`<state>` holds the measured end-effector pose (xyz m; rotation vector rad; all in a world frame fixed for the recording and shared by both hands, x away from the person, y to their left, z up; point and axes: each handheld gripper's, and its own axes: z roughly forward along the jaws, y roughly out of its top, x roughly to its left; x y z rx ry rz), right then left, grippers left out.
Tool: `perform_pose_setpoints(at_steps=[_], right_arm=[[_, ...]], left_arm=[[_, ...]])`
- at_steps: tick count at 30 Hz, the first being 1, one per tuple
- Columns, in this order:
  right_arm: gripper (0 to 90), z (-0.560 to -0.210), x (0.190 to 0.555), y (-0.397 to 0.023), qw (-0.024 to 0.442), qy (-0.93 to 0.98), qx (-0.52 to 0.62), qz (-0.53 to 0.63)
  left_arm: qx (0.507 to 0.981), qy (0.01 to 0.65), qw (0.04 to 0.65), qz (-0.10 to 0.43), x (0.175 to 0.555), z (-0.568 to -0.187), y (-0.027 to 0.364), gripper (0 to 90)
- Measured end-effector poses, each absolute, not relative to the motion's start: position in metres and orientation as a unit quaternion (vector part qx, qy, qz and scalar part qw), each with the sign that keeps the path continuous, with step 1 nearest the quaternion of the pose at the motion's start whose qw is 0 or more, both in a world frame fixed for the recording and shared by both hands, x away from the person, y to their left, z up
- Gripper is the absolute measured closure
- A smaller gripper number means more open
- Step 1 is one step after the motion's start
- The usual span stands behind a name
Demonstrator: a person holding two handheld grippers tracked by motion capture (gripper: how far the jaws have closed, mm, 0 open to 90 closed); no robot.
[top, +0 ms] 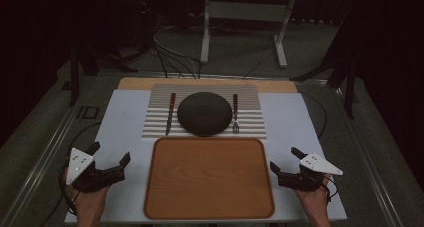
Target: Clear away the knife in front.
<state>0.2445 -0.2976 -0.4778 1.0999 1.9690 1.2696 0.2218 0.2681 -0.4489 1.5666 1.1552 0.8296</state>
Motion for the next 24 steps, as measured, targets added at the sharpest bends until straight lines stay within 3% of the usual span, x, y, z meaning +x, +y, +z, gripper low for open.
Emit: perform_pose_setpoints(at_steps=[24], right_arm=[[7.7, -0.48, 0.243, -0.301, 0.279, 0.726, 0.423, 0.465]], left_arm=[[0.668, 0.462, 0.478, 0.336, 0.252, -0.429, 0.246, 0.0]])
